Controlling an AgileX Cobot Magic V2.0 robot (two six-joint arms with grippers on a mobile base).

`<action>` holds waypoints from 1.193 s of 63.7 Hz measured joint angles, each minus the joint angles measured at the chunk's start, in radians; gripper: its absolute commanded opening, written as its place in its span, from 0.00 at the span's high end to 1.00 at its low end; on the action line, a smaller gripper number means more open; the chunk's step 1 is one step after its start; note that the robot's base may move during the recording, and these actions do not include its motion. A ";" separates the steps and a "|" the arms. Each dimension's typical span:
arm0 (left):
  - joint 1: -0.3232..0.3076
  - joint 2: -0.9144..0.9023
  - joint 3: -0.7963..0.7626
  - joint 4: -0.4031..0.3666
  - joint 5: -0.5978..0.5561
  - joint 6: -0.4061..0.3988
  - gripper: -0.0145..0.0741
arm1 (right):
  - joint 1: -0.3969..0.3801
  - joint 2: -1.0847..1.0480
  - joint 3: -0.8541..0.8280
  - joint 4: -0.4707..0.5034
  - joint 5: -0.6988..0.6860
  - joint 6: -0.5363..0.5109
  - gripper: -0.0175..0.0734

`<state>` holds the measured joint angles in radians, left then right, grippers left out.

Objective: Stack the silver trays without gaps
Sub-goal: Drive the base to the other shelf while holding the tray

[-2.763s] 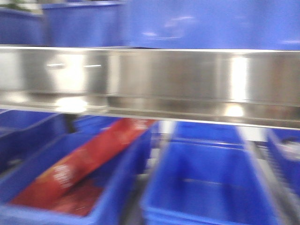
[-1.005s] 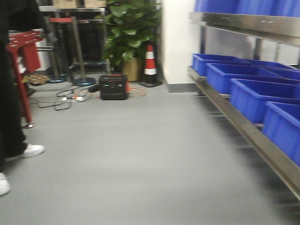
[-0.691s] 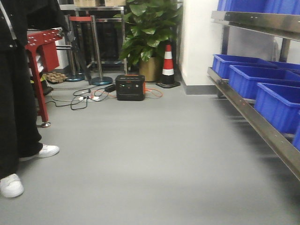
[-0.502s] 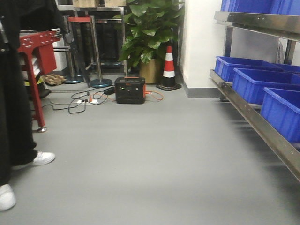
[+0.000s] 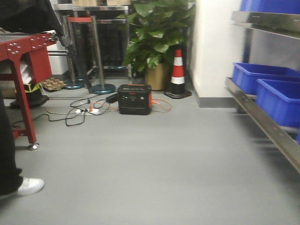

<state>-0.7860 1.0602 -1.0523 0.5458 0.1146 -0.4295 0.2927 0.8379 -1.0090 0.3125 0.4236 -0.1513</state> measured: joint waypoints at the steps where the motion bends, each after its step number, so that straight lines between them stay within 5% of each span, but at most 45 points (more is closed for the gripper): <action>1: 0.000 0.000 0.000 0.000 0.000 0.000 0.86 | 0.000 0.000 0.000 0.000 0.000 0.000 0.88; 76: 0.000 0.000 0.000 0.000 0.006 0.000 0.86 | 0.000 0.000 0.001 0.002 0.000 0.000 0.88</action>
<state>-0.7860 1.0602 -1.0523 0.5458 0.1206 -0.4295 0.2927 0.8379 -1.0084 0.3145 0.4236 -0.1513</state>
